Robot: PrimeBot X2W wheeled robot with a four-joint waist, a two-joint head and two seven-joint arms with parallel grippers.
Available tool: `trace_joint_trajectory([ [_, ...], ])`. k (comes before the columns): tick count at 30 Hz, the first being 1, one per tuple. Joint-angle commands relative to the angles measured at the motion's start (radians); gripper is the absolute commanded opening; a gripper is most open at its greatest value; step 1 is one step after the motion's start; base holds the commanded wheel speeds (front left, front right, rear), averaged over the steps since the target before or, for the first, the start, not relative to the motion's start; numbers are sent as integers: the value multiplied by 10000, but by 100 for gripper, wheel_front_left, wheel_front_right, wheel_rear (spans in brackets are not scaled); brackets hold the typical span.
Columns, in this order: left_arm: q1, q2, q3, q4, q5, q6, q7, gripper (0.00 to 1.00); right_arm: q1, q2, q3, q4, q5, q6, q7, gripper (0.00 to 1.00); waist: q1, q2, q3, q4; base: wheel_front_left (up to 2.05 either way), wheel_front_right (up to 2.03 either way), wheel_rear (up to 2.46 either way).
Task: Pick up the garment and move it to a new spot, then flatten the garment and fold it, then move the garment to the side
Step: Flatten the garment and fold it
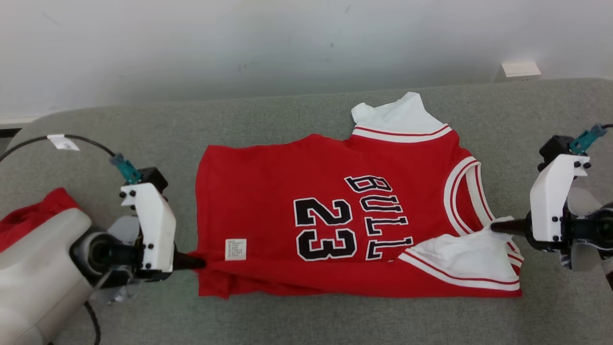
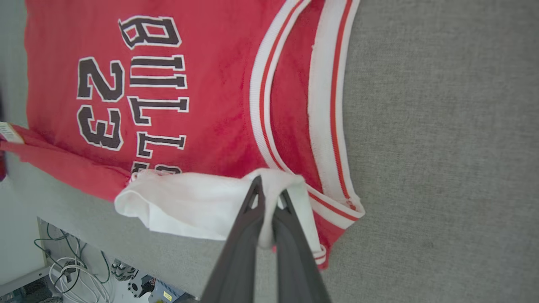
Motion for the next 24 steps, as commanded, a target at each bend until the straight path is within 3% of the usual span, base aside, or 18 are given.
trace_joint_trajectory([
  [1,-170,-97,71,189,-154,-66,4,0,-281,137,-179,251,-234,5,-156,0,-2,0,138,19,0,0,0],
  [4,-371,-312,155,582,-190,-178,52,0,-676,465,-495,806,-726,5,-426,4,-2,0,272,16,0,0,0],
  [5,-421,-383,184,713,-207,-226,58,0,-792,549,-553,927,-879,5,-577,14,-2,0,295,18,0,0,0],
  [7,-565,-486,283,965,-128,-302,-120,0,-987,715,-712,1133,-1138,5,-950,13,-2,0,321,15,0,0,0],
  [8,-618,-544,313,1100,-46,-337,-235,9,-1038,814,-794,1219,-1230,5,-1145,40,-2,0,316,14,0,0,0],
  [9,-611,-617,305,1211,34,-395,-320,44,-1071,907,-837,1309,-1303,5,-1321,45,-2,0,290,14,0,0,0],
  [10,-600,-684,295,1344,71,-426,-429,100,-1095,965,-887,1390,-1367,5,-1518,100,-2,0,250,17,0,0,0],
  [17,-487,-1054,512,1897,345,-859,-1619,100,-812,989,-790,1231,-1753,5,-2940,100,-2,0,-257,115,0,0,0],
  [24,-141,-1159,711,1901,1326,-1149,-4259,100,288,262,-78,-355,-2544,3,-6799,100,-2,0,-1134,338,0,0,0],
])
